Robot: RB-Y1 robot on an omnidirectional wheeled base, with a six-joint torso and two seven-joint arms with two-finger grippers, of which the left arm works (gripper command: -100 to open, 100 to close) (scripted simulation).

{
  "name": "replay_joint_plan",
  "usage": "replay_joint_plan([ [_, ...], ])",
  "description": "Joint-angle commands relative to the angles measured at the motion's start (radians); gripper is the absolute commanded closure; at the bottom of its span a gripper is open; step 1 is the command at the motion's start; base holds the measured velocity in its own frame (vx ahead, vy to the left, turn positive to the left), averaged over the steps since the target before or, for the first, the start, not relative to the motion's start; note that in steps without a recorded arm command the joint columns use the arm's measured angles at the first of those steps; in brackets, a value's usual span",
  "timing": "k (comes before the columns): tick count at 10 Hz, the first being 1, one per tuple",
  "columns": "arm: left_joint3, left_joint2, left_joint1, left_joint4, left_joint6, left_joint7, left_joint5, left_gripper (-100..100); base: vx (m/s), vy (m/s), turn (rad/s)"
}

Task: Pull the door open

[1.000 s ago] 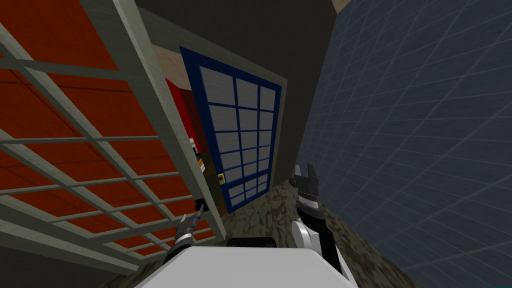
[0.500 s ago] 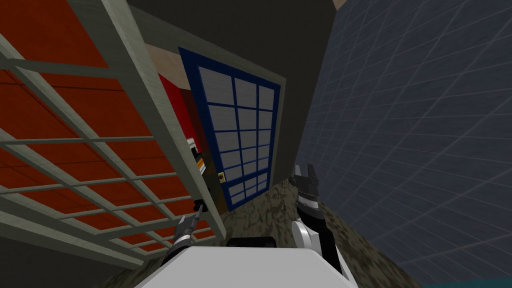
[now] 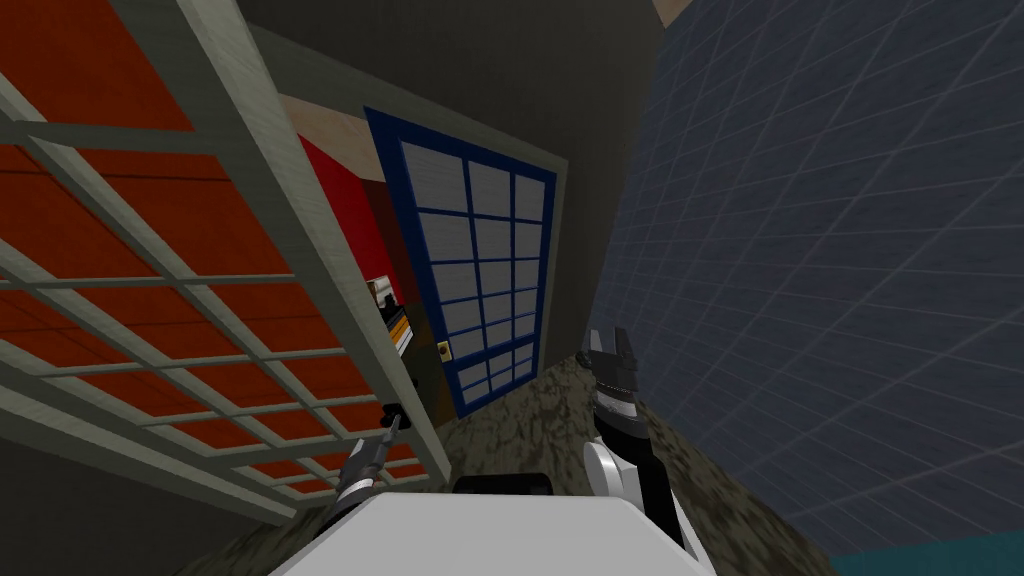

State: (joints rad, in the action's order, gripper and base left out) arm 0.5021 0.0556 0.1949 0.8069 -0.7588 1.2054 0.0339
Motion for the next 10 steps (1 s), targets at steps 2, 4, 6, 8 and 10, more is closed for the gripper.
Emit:
replay_joint_plan([
  [2,0.025,0.017,0.031,-0.016,0.008,-0.031,-0.021,100,-0.087,-0.018,0.029],
  [4,0.017,0.023,0.041,-0.017,0.008,-0.084,-0.038,100,-0.074,-0.007,0.004],
  [6,0.012,0.026,0.047,-0.018,0.007,-0.121,-0.049,100,-0.048,-0.006,-0.007],
  [8,0.009,0.028,0.05,-0.018,0.007,-0.14,-0.054,100,-0.033,0.0,-0.005],
  [10,0.003,0.031,0.056,-0.019,0.007,-0.177,-0.066,100,-0.023,-0.01,0.001],
])
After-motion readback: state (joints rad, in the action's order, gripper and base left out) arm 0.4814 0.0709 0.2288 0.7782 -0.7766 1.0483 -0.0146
